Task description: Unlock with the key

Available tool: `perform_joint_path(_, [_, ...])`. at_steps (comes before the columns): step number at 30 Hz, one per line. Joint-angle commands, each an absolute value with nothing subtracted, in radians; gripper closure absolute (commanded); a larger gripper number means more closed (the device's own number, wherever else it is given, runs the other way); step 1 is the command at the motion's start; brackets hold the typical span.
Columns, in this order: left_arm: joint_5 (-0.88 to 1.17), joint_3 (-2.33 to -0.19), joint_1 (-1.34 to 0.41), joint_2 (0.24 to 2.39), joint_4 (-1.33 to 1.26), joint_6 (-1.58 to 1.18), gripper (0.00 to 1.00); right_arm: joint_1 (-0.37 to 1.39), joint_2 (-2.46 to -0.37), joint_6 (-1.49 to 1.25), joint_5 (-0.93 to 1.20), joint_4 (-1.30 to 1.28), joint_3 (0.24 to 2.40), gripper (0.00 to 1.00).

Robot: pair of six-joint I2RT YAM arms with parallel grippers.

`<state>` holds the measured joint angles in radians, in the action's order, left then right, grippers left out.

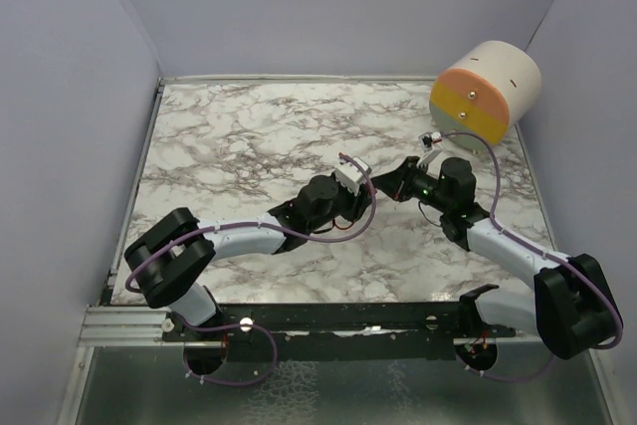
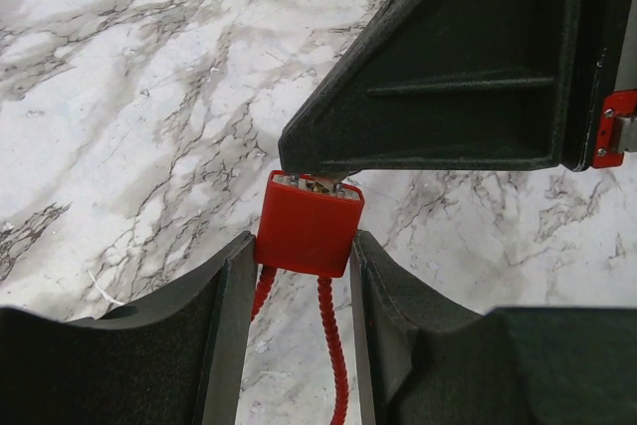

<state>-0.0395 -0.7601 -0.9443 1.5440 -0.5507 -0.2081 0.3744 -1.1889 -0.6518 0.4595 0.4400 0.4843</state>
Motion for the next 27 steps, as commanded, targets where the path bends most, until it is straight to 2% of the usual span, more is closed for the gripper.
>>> perform_joint_path(1, [-0.186, -0.831, -0.983, 1.558, -0.648, -0.214, 1.00, 0.380, -1.200, -0.690, 0.447, 0.381, 0.521, 0.99])
perform_joint_path(27, [-0.600, -0.980, -1.170, 1.661, -0.545, -0.171, 1.00, 0.380, -1.157, -0.723, 0.280, 0.045, 0.647, 0.99])
